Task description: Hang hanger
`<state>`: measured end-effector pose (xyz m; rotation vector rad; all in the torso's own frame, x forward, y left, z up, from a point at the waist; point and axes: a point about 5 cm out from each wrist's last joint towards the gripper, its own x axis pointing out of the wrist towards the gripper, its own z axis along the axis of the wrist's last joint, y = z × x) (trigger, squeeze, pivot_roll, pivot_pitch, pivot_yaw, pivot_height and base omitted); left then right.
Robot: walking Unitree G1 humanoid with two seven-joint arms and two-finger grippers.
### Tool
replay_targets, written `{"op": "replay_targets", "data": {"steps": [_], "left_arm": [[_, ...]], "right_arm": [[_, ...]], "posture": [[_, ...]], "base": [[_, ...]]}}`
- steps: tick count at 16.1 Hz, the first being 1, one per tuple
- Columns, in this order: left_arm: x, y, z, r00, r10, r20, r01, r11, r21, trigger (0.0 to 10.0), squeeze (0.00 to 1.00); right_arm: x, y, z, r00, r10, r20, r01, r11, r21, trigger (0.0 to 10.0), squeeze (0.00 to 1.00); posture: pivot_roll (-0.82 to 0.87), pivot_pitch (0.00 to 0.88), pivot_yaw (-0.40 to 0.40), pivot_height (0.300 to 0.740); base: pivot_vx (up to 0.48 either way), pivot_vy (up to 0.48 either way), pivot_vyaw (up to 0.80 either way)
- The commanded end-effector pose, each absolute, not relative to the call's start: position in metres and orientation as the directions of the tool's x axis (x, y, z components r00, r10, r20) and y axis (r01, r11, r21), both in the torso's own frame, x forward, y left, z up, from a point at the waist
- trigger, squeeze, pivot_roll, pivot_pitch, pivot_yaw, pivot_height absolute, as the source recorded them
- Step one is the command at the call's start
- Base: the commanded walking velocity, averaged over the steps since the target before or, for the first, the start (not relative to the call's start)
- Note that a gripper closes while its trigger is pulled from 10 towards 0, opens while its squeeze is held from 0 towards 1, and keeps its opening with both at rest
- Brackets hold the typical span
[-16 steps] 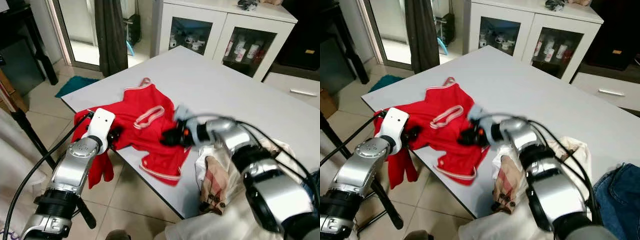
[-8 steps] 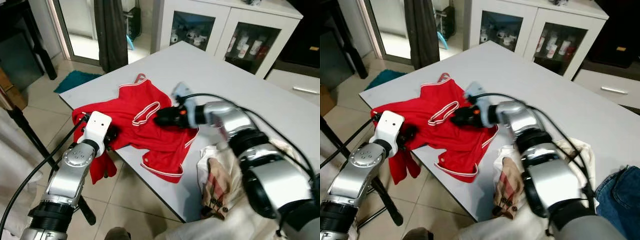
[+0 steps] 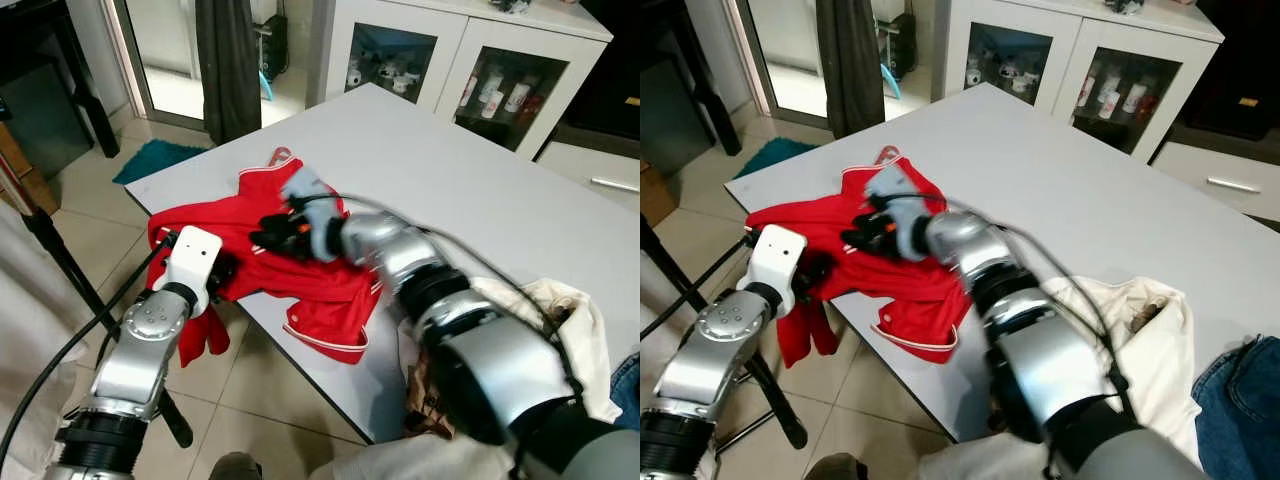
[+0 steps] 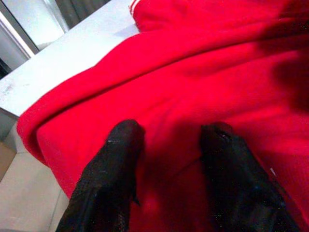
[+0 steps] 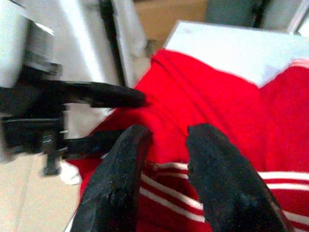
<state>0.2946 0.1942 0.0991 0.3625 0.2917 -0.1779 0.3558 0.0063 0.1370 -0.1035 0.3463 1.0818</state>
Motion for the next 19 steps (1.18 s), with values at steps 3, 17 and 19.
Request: {"op": "replay_targets", "data": {"steps": [3, 17, 19], "left_arm": [[0.294, 0.189, 0.100, 0.945, -0.128, -0.300, 0.229, 0.916, 0.330, 10.0, 0.00], [0.284, 0.149, 0.120, 0.942, -0.276, -0.190, 0.298, 0.949, 0.099, 10.0, 0.00], [0.281, 0.131, 0.107, 0.902, -0.359, -0.240, 0.365, 0.931, -0.020, 10.0, 0.00]], "right_arm": [[0.351, 0.004, 0.112, 0.506, 0.733, -0.456, -0.834, 0.550, -0.042, 10.0, 0.00], [0.382, -0.090, 0.106, 0.878, 0.144, -0.457, -0.185, 0.982, -0.047, 10.0, 0.00], [0.382, -0.088, 0.106, 0.875, 0.157, -0.458, -0.188, 0.982, -0.022, 10.0, 0.00]], "posture": [[0.23, 0.010, -0.095, 0.740], [0.22, 0.019, -0.113, 0.740], [0.21, 0.021, -0.110, 0.740]], "base": [[0.000, 0.000, 0.00], [0.000, 0.000, 0.00], [0.000, 0.000, 0.00]]}}
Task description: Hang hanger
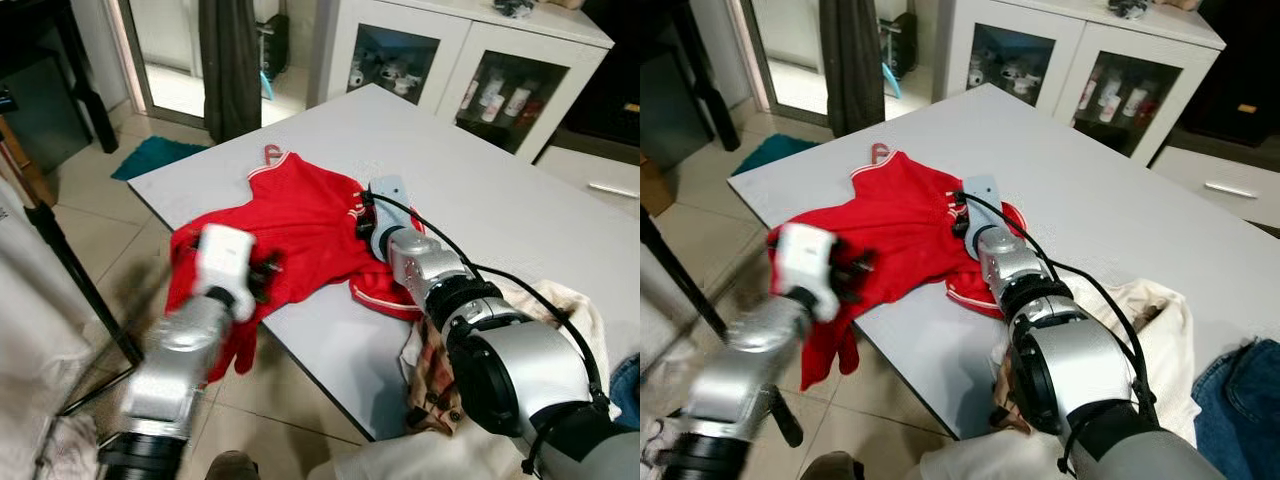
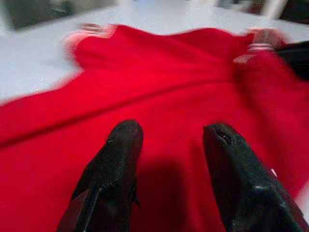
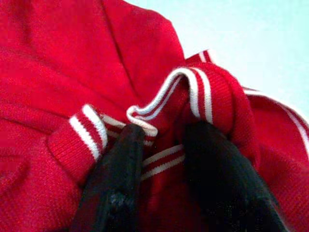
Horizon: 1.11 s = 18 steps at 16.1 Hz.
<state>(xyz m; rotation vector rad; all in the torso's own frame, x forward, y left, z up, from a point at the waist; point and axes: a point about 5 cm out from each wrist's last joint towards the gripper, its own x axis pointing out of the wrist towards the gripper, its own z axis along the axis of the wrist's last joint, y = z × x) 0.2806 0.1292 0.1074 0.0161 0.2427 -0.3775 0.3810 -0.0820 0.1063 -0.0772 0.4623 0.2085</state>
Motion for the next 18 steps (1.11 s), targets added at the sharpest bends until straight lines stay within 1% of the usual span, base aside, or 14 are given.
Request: {"op": "replay_targets", "data": {"steps": [1, 2, 4, 5, 6, 7, 8, 10, 12, 13, 14, 16, 17, 18], "left_arm": [[0.277, 0.120, 0.094, 0.844, -0.435, -0.313, 0.421, 0.900, -0.113, 10.0, 0.00], [0.277, 0.117, 0.085, 0.817, -0.452, -0.358, 0.423, 0.892, -0.159, 10.0, 0.00], [0.282, 0.125, 0.080, 0.814, -0.428, -0.392, 0.380, 0.904, -0.197, 10.0, 0.00], [0.282, 0.126, 0.080, 0.810, -0.429, -0.400, 0.378, 0.903, -0.204, 10.0, 0.00], [0.282, 0.130, 0.077, 0.798, -0.427, -0.425, 0.378, 0.904, -0.199, 10.0, 0.00], [0.281, 0.132, 0.076, 0.786, -0.430, -0.445, 0.381, 0.903, -0.200, 10.0, 0.00], [0.280, 0.133, 0.074, 0.779, -0.430, -0.457, 0.381, 0.903, -0.201, 10.0, 0.00], [0.279, 0.133, 0.070, 0.770, -0.425, -0.476, 0.379, 0.905, -0.196, 10.0, 0.00], [0.278, 0.135, 0.067, 0.763, -0.412, -0.499, 0.382, 0.909, -0.166, 10.0, 0.00], [0.277, 0.142, 0.065, 0.763, -0.381, -0.522, 0.378, 0.918, -0.118, 10.0, 0.00], [0.277, 0.145, 0.065, 0.763, -0.370, -0.529, 0.376, 0.921, -0.101, 10.0, 0.00], [0.276, 0.155, 0.064, 0.763, -0.339, -0.551, 0.381, 0.924, -0.042, 10.0, 0.00], [0.276, 0.159, 0.064, 0.762, -0.332, -0.557, 0.384, 0.923, -0.024, 10.0, 0.00], [0.277, 0.162, 0.064, 0.762, -0.325, -0.560, 0.385, 0.923, -0.012, 10.0, 0.00]], "right_arm": [[0.384, -0.083, 0.111, 0.878, 0.188, -0.439, -0.203, 0.979, 0.013, 10.0, 0.00], [0.387, -0.078, 0.121, 0.889, 0.224, -0.399, -0.234, 0.972, 0.023, 10.0, 0.00], [0.398, -0.064, 0.156, 0.905, 0.325, -0.273, -0.344, 0.939, -0.023, 10.0, 0.00], [0.400, -0.061, 0.164, 0.903, 0.350, -0.249, -0.369, 0.929, -0.034, 10.0, 0.00], [0.404, -0.054, 0.186, 0.893, 0.416, -0.173, -0.435, 0.897, -0.085, 10.0, 0.00], [0.405, -0.046, 0.200, 0.859, 0.494, -0.132, -0.509, 0.851, -0.130, 10.0, 0.00], [0.404, -0.042, 0.203, 0.832, 0.537, -0.141, -0.554, 0.818, -0.156, 10.0, 0.00], [0.401, -0.046, 0.188, 0.789, 0.566, -0.241, -0.612, 0.760, -0.219, 10.0, 0.00], [0.397, -0.061, 0.162, 0.781, 0.513, -0.355, -0.616, 0.724, -0.311, 10.0, 0.00], [0.395, -0.082, 0.146, 0.812, 0.421, -0.404, -0.570, 0.719, -0.398, 10.0, 0.00], [0.395, -0.090, 0.142, 0.826, 0.384, -0.413, -0.548, 0.720, -0.427, 10.0, 0.00], [0.397, -0.120, 0.136, 0.878, 0.249, -0.408, -0.439, 0.760, -0.480, 10.0, 0.00], [0.397, -0.131, 0.134, 0.890, 0.210, -0.406, -0.406, 0.770, -0.492, 10.0, 0.00], [0.395, -0.135, 0.132, 0.885, 0.207, -0.418, -0.410, 0.770, -0.488, 10.0, 0.00]], "posture": [[0.21, 0.023, -0.112, 0.740], [0.21, 0.023, -0.112, 0.740], [0.20, 0.025, -0.110, 0.740], [0.20, 0.024, -0.109, 0.740], [0.20, 0.023, -0.109, 0.740], [0.20, 0.023, -0.109, 0.740], [0.20, 0.023, -0.110, 0.740], [0.21, 0.023, -0.117, 0.740], [0.22, 0.023, -0.120, 0.740], [0.22, 0.023, -0.120, 0.740], [0.22, 0.023, -0.120, 0.740], [0.22, 0.024, -0.107, 0.740], [0.22, 0.022, -0.104, 0.740], [0.21, 0.021, -0.100, 0.740]], "base": [[0.000, 0.000, 0.00], [0.000, 0.000, 0.00], [0.000, 0.000, 0.00], [0.000, 0.000, 0.00], [0.000, 0.000, 0.00], [0.000, 0.000, 0.00], [0.000, 0.000, 0.00], [0.000, 0.000, 0.00], [0.000, 0.000, 0.00], [0.000, 0.000, 0.00], [0.000, 0.000, 0.00], [0.000, 0.000, 0.00], [0.000, 0.000, 0.00], [0.000, 0.000, 0.00]]}}
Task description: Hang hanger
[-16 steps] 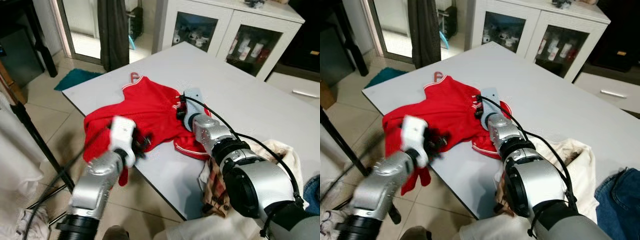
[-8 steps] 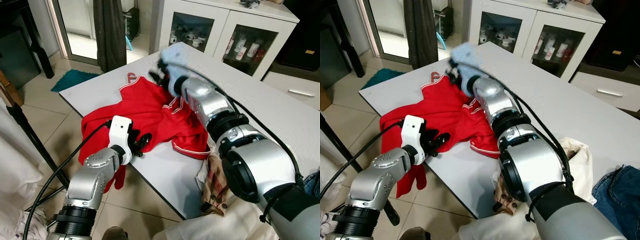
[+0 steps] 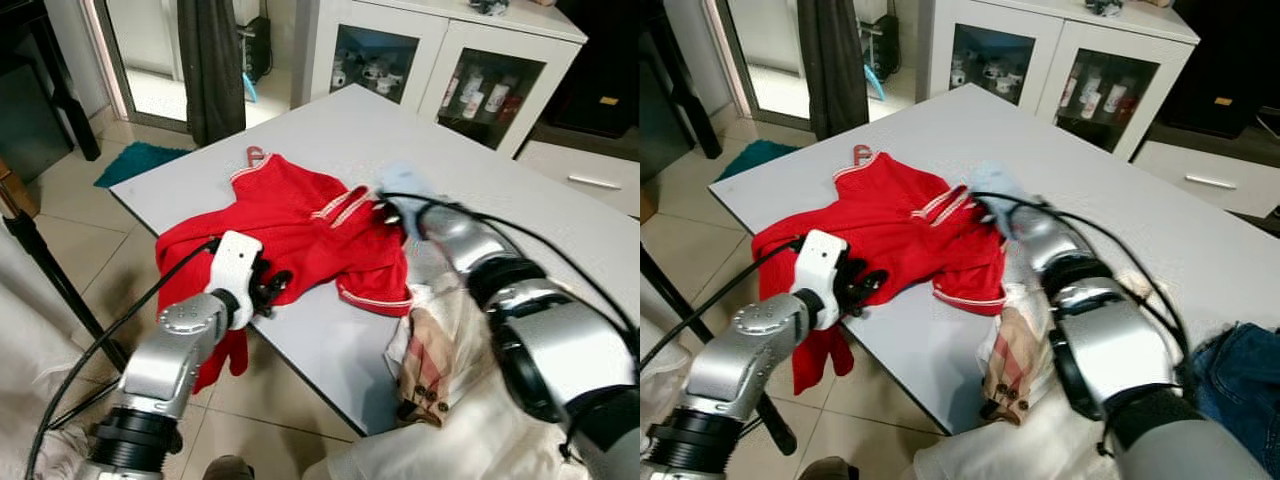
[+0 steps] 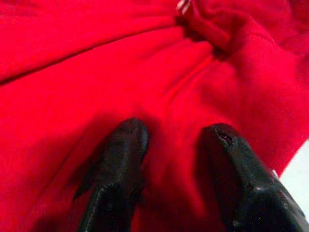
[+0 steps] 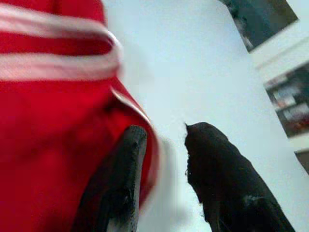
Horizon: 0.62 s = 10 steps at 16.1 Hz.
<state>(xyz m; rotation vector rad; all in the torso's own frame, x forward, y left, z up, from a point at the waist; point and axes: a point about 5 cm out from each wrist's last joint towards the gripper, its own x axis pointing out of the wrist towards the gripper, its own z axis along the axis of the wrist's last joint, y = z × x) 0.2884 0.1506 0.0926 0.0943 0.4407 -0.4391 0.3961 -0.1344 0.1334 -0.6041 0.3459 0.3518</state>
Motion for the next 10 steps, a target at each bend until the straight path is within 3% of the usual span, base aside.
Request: {"op": "replay_targets", "data": {"steps": [1, 6, 8, 10], "left_arm": [[0.278, 0.166, 0.065, 0.762, -0.320, -0.563, 0.383, 0.924, -0.007, 10.0, 0.00], [0.295, 0.194, 0.069, 0.764, -0.268, -0.588, 0.371, 0.927, 0.060, 10.0, 0.00], [0.308, 0.212, 0.076, 0.770, -0.228, -0.595, 0.367, 0.922, 0.122, 10.0, 0.00], [0.317, 0.222, 0.080, 0.778, -0.199, -0.596, 0.360, 0.919, 0.163, 10.0, 0.00]], "right_arm": [[0.393, -0.139, 0.126, 0.871, 0.215, -0.441, -0.431, 0.763, -0.481, 10.0, 0.00], [0.374, -0.124, 0.099, 0.693, 0.456, -0.559, -0.674, 0.686, -0.275, 10.0, 0.00], [0.357, -0.110, 0.088, 0.490, 0.642, -0.589, -0.836, 0.538, -0.109, 10.0, 0.00], [0.348, -0.101, 0.087, 0.364, 0.741, -0.564, -0.897, 0.443, 0.003, 10.0, 0.00]], "posture": [[0.20, 0.021, -0.093, 0.740], [0.17, 0.011, -0.077, 0.740], [0.15, 0.001, -0.065, 0.740], [0.15, 0.001, -0.059, 0.740]], "base": [[0.000, 0.000, 0.00], [0.000, 0.000, 0.00], [0.000, 0.000, 0.00], [0.000, 0.000, 0.00]]}}
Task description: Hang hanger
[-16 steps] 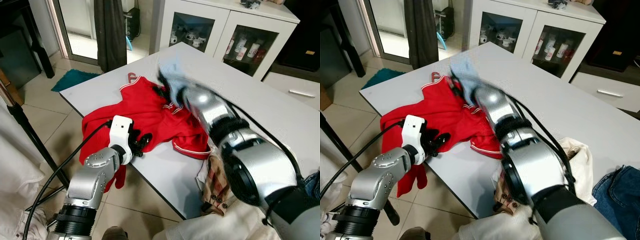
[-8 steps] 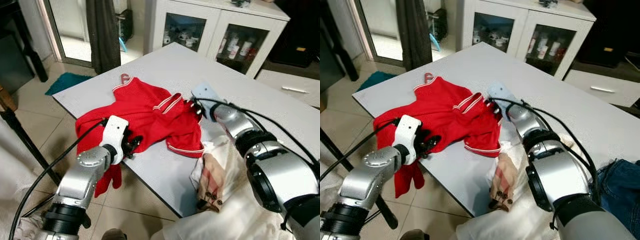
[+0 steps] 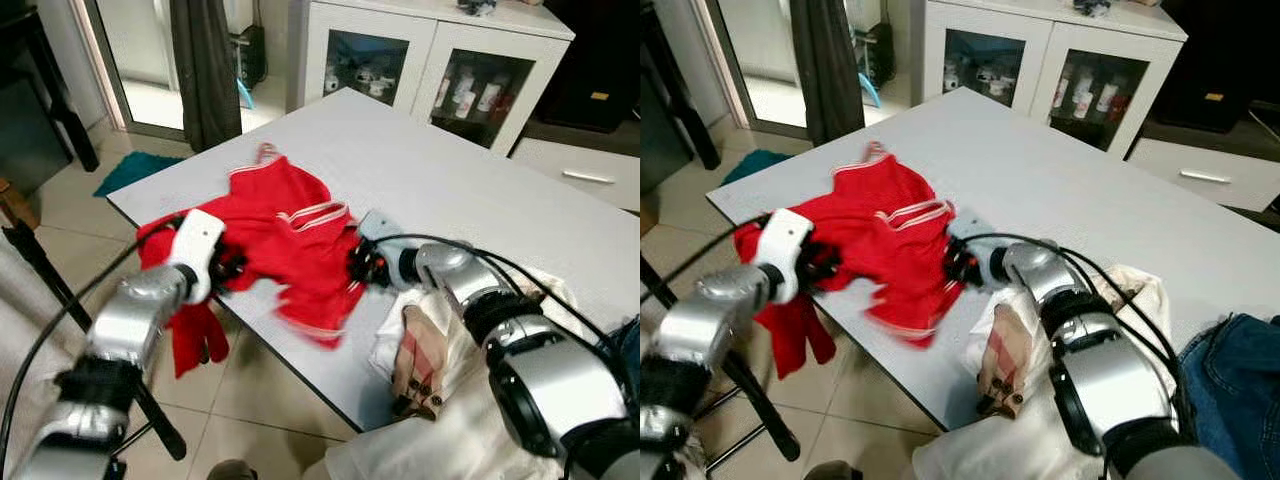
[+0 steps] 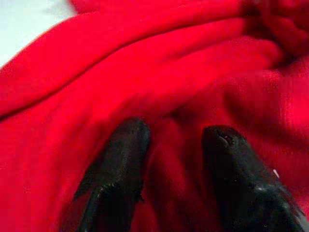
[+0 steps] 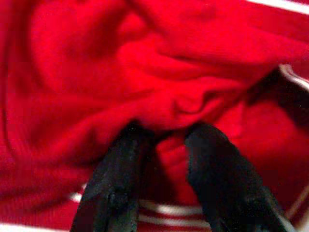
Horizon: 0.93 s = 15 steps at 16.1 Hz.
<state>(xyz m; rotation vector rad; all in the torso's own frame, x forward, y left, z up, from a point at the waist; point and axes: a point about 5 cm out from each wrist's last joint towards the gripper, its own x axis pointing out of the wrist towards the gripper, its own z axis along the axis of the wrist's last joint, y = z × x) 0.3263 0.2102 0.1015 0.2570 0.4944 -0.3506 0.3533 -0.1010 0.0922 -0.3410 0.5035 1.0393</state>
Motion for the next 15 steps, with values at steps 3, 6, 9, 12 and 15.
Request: {"op": "replay_targets", "data": {"steps": [3, 6, 9, 12, 15], "left_arm": [[0.326, 0.224, 0.082, 0.783, -0.188, -0.593, 0.364, 0.911, 0.191, 10.0, 0.00], [0.335, 0.205, 0.075, 0.779, -0.233, -0.582, 0.411, 0.891, 0.193, 10.0, 0.00], [0.336, 0.185, 0.071, 0.772, -0.299, -0.560, 0.472, 0.861, 0.191, 10.0, 0.00], [0.327, 0.173, 0.059, 0.770, -0.329, -0.547, 0.489, 0.855, 0.174, 10.0, 0.00], [0.317, 0.172, 0.048, 0.759, -0.331, -0.561, 0.494, 0.854, 0.164, 10.0, 0.00]], "right_arm": [[0.341, -0.090, 0.092, 0.261, 0.831, -0.491, -0.928, 0.356, 0.110, 10.0, 0.00], [0.324, -0.073, 0.104, 0.075, 0.922, -0.381, -0.969, 0.157, 0.189, 10.0, 0.00], [0.338, -0.081, 0.117, 0.161, 0.914, -0.372, -0.962, 0.229, 0.148, 10.0, 0.00], [0.357, -0.105, 0.161, 0.265, 0.930, -0.255, -0.954, 0.291, 0.067, 10.0, 0.00], [0.367, -0.089, 0.167, 0.380, 0.908, -0.177, -0.916, 0.396, 0.064, 10.0, 0.00]], "posture": [[0.15, 0.000, -0.057, 0.740], [0.16, 0.000, -0.062, 0.740], [0.16, 0.000, -0.064, 0.740], [0.17, 0.000, -0.072, 0.740], [0.18, 0.000, -0.077, 0.740]], "base": [[0.000, 0.000, 0.00], [0.000, 0.000, 0.00], [0.000, 0.000, 0.00], [0.000, 0.000, 0.00], [0.000, 0.000, 0.00]]}}
